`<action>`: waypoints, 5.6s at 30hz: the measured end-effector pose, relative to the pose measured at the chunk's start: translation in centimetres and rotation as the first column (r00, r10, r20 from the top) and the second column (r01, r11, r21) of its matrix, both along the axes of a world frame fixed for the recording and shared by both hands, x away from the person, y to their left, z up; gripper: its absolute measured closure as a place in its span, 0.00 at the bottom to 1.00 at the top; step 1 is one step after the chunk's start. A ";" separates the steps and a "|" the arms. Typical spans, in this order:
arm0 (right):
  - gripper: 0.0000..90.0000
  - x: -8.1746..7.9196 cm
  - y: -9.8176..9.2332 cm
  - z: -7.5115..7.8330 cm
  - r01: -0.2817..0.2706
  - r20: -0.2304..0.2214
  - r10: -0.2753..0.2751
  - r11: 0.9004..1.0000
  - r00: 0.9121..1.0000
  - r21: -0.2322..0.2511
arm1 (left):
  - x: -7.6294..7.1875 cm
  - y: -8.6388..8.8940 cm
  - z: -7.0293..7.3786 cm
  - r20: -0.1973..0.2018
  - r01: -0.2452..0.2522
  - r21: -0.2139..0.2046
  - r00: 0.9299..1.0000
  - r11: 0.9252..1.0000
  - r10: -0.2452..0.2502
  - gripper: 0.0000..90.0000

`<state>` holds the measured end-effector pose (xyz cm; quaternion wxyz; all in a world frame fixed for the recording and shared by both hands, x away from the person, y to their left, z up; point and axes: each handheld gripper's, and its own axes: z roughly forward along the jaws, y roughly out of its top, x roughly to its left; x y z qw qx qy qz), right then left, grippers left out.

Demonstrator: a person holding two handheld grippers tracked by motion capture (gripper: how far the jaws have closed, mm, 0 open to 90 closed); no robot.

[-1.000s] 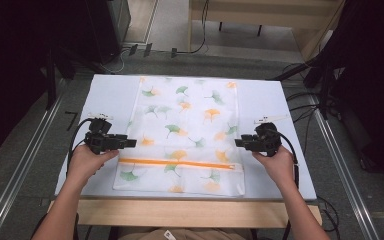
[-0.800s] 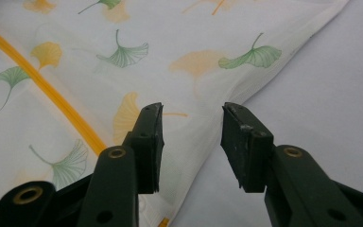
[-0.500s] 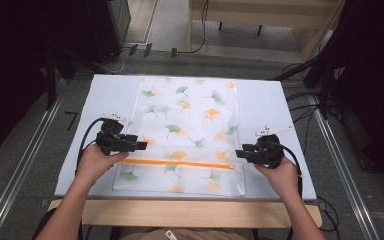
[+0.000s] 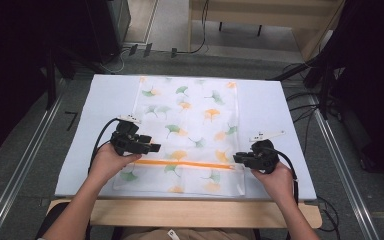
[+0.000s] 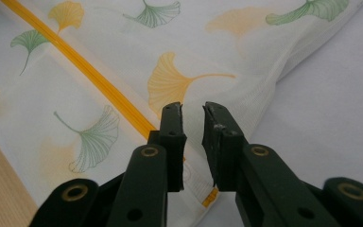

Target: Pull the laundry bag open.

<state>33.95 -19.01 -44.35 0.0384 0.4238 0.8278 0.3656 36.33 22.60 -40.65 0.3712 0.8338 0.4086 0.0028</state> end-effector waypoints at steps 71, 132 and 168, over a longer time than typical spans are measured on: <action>0.70 -2.7 -2.4 -1.7 0.046 -0.016 -0.047 0.996 0.999 -0.071 | 0.8 -7.3 -0.4 -0.006 0.167 -0.015 0.986 0.986 -0.167 0.47; 0.94 -1.8 0.1 -1.3 0.024 -0.015 -0.024 0.999 1.000 -0.025 | -1.9 -14.4 -2.7 0.011 0.316 -0.064 0.949 0.947 -0.316 0.70; 0.95 -2.2 0.8 0.3 -0.091 0.036 0.090 0.996 0.995 0.022 | -1.5 -19.9 -4.7 -0.021 0.358 -0.031 0.933 0.933 -0.359 0.77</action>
